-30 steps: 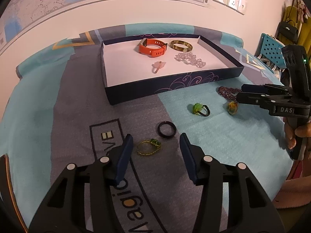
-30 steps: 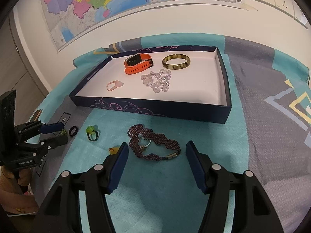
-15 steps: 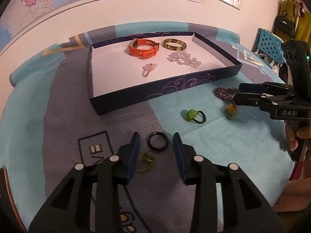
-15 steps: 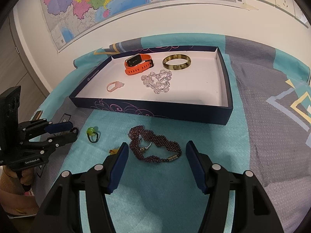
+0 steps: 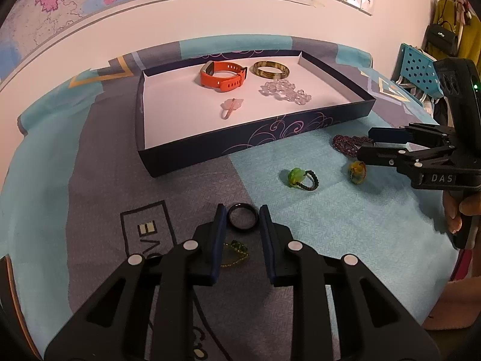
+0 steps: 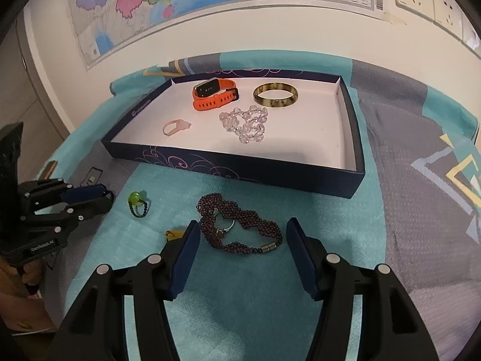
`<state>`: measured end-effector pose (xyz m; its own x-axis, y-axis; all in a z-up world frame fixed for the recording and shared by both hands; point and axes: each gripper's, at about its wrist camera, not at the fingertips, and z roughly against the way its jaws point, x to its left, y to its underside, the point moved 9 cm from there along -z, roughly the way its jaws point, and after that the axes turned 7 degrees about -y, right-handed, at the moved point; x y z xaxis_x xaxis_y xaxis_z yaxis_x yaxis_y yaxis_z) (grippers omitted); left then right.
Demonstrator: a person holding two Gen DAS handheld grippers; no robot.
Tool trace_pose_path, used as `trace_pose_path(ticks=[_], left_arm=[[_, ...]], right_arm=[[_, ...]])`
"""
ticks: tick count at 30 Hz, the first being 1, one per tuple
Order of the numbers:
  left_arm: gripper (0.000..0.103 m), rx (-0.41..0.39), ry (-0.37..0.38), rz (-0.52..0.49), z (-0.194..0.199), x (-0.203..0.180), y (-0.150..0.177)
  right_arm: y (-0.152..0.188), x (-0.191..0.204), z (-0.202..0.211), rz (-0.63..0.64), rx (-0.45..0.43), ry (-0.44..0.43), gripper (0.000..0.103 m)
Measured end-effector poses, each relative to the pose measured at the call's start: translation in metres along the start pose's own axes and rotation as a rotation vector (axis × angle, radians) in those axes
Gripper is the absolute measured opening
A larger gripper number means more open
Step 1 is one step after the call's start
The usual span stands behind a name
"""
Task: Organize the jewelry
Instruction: 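Close the right tool on the maroon beaded bracelet while the left tool grasps the black ring, then lift the maroon bracelet and black ring with both tools toward the box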
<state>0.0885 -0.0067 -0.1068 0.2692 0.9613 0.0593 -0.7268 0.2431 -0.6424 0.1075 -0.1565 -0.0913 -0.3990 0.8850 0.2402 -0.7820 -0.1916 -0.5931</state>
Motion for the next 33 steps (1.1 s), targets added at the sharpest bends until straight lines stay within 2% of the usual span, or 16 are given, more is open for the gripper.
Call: trace_pose_path(ticks=[3, 7, 9, 13, 16, 18, 24, 28, 33], left_arm=[[0.023, 0.000, 0.004, 0.006, 0.000, 0.000, 0.000], [0.023, -0.001, 0.005, 0.008, 0.000, 0.001, 0.000], [0.023, -0.001, 0.006, 0.009, 0.000, 0.001, -0.001], [0.023, -0.001, 0.010, 0.012, 0.000, 0.001, -0.001], [0.023, -0.001, 0.014, 0.015, 0.000, 0.002, -0.001], [0.023, -0.001, 0.016, 0.017, 0.000, 0.002, -0.001], [0.023, -0.001, 0.021, 0.021, 0.000, 0.002, -0.001], [0.023, -0.002, 0.024, 0.023, 0.000, 0.003, 0.000], [0.023, -0.002, 0.032, 0.027, 0.000, 0.002, -0.001]], right_arm=[[-0.001, 0.002, -0.004, 0.030, 0.011, 0.028, 0.058], [-0.003, 0.003, -0.006, 0.058, 0.017, 0.060, 0.041], [-0.003, 0.003, -0.005, 0.063, 0.018, 0.056, 0.037], [-0.002, 0.003, -0.002, 0.067, 0.018, 0.038, 0.019], [-0.001, 0.002, 0.001, 0.059, 0.012, 0.027, 0.015], [-0.002, 0.003, 0.003, 0.047, 0.001, 0.011, 0.007], [-0.006, 0.007, 0.008, 0.036, -0.016, -0.034, 0.007], [0.001, 0.010, 0.007, 0.047, -0.005, -0.032, 0.015], [0.009, 0.007, 0.008, 0.053, 0.007, -0.018, 0.015]])
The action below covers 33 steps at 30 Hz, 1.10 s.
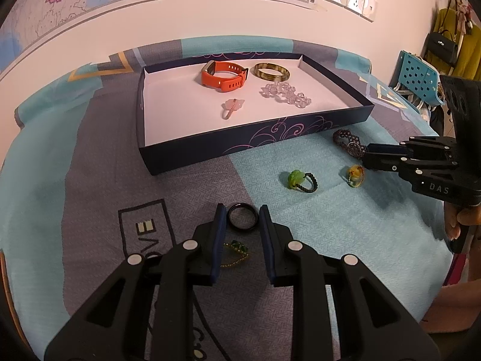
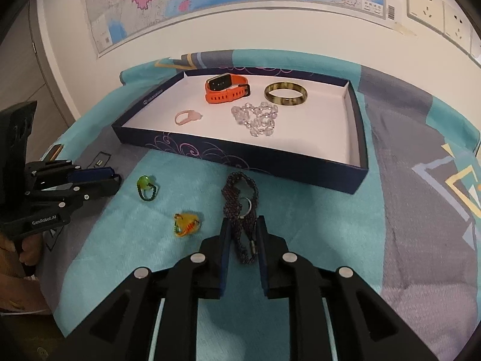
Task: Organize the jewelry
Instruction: 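Lift the maroon bracelet and black ring with both tools toward the box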
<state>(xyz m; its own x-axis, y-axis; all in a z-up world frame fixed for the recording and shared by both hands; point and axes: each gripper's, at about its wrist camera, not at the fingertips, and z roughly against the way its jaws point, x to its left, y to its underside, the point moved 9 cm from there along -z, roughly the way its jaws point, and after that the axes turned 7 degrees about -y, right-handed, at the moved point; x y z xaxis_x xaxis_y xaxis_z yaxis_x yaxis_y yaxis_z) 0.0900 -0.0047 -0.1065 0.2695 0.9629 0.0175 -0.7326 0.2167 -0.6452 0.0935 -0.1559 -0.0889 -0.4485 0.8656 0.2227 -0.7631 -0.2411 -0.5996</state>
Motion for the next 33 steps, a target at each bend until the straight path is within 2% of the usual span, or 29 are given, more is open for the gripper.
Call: trace_pose_path(ticks=[1, 3, 7, 15, 22, 33], left_arm=[[0.023, 0.000, 0.000, -0.001, 0.000, 0.000, 0.000], [0.023, -0.001, 0.000, -0.002, 0.000, 0.000, 0.000], [0.023, -0.001, 0.001, 0.000, 0.000, 0.000, 0.000], [0.023, -0.002, 0.003, 0.002, -0.001, 0.000, 0.001], [0.023, -0.002, 0.002, 0.004, 0.000, 0.000, 0.001], [0.023, -0.020, 0.023, -0.006, 0.008, -0.005, -0.008]], right_arm=[[0.001, -0.001, 0.000, 0.002, 0.002, 0.003, 0.015], [0.001, -0.001, 0.001, 0.003, -0.001, 0.008, 0.006], [-0.003, 0.000, 0.006, -0.001, -0.025, -0.002, 0.002], [-0.029, -0.011, 0.031, -0.090, -0.132, -0.067, 0.002], [-0.037, -0.008, 0.043, -0.107, -0.165, -0.113, 0.002], [-0.056, -0.001, 0.055, -0.078, -0.209, -0.133, 0.002]])
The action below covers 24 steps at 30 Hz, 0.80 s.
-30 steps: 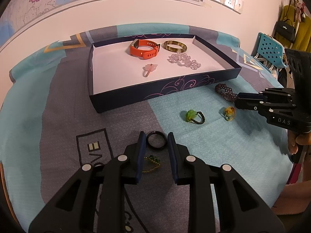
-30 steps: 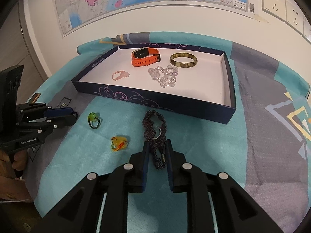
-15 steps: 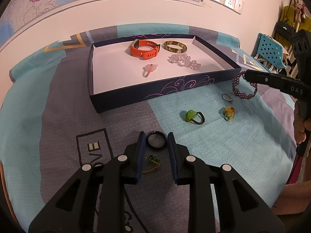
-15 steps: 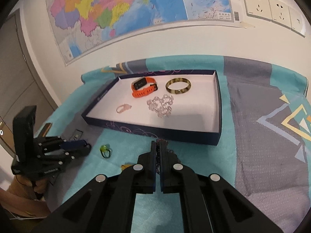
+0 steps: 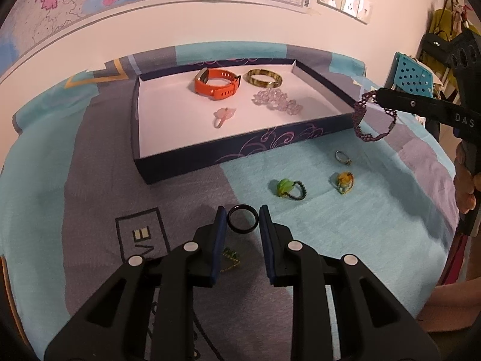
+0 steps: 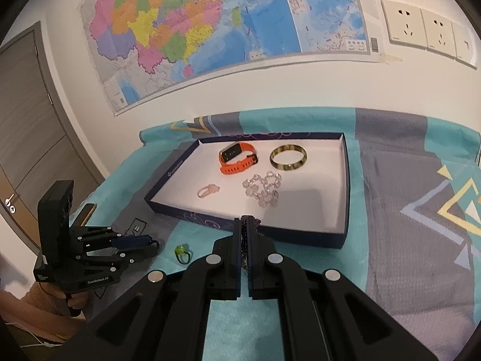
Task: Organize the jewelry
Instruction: 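Lift the maroon bracelet and black ring with both tools toward the box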
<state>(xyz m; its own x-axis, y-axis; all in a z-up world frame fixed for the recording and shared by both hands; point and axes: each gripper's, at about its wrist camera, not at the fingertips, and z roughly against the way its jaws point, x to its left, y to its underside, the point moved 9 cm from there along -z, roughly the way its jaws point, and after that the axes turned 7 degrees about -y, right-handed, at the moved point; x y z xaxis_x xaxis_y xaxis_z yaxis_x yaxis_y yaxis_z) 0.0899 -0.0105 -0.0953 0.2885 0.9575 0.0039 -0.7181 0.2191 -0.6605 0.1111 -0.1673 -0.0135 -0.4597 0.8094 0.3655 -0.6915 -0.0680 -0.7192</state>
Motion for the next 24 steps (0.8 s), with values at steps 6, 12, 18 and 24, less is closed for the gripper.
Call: trace_pose_path(ticks=[6, 12, 18, 24], left_arm=[[0.023, -0.033, 0.011, -0.007, 0.007, -0.002, -0.016], [0.023, -0.070, 0.018, -0.012, 0.012, -0.004, -0.038], [0.023, -0.096, 0.027, -0.005, 0.008, -0.003, -0.060], [0.023, -0.103, 0.021, -0.008, 0.002, -0.004, -0.072]], right_arm=[[-0.011, 0.003, -0.001, 0.017, -0.015, -0.004, 0.002], [-0.023, 0.005, -0.006, 0.036, -0.023, -0.003, 0.002], [-0.034, 0.008, -0.012, 0.046, -0.031, -0.013, 0.002], [-0.041, 0.005, -0.021, 0.039, -0.024, -0.029, 0.002]])
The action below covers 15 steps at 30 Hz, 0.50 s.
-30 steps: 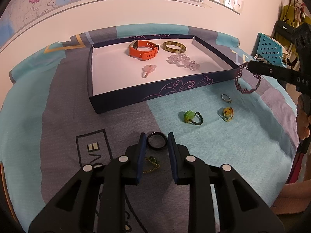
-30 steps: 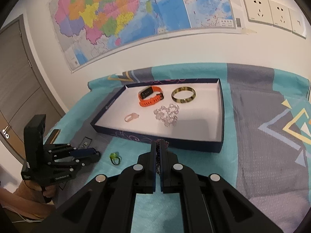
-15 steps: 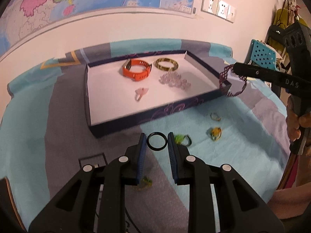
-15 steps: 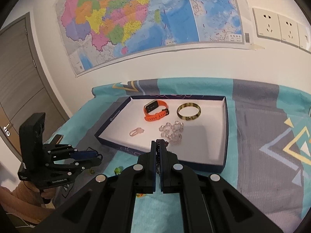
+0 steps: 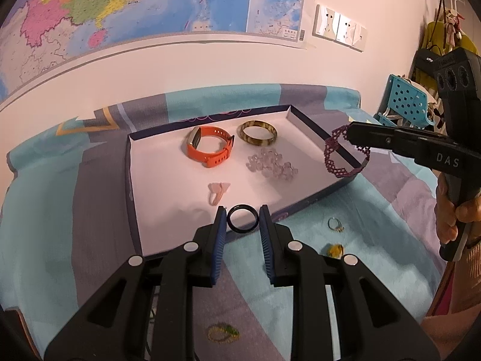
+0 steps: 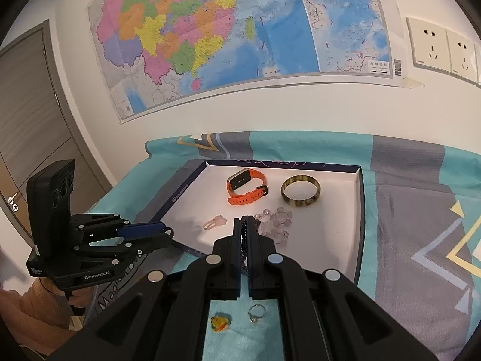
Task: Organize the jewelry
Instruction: 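Lift the maroon bracelet and black ring with both tools toward the box, then carry the maroon bracelet and black ring with both tools over the box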
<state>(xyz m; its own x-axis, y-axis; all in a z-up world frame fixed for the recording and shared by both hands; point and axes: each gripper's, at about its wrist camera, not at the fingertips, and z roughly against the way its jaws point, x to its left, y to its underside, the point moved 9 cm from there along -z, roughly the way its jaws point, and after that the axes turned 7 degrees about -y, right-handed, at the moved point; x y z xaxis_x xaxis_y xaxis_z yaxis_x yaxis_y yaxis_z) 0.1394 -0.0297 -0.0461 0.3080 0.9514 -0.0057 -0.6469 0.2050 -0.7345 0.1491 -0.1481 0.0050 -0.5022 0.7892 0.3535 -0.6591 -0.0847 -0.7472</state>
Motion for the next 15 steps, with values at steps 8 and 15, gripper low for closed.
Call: trace_pose_path(ticks=[8, 15], left_arm=[[0.023, 0.016, -0.009, 0.011, -0.015, 0.002, -0.005], [0.023, 0.034, -0.016, 0.014, -0.028, 0.004, -0.006]], right_arm=[[-0.005, -0.005, -0.015, -0.021, 0.010, -0.022, 0.002], [-0.004, -0.011, -0.027, -0.043, 0.030, -0.036, 0.002]])
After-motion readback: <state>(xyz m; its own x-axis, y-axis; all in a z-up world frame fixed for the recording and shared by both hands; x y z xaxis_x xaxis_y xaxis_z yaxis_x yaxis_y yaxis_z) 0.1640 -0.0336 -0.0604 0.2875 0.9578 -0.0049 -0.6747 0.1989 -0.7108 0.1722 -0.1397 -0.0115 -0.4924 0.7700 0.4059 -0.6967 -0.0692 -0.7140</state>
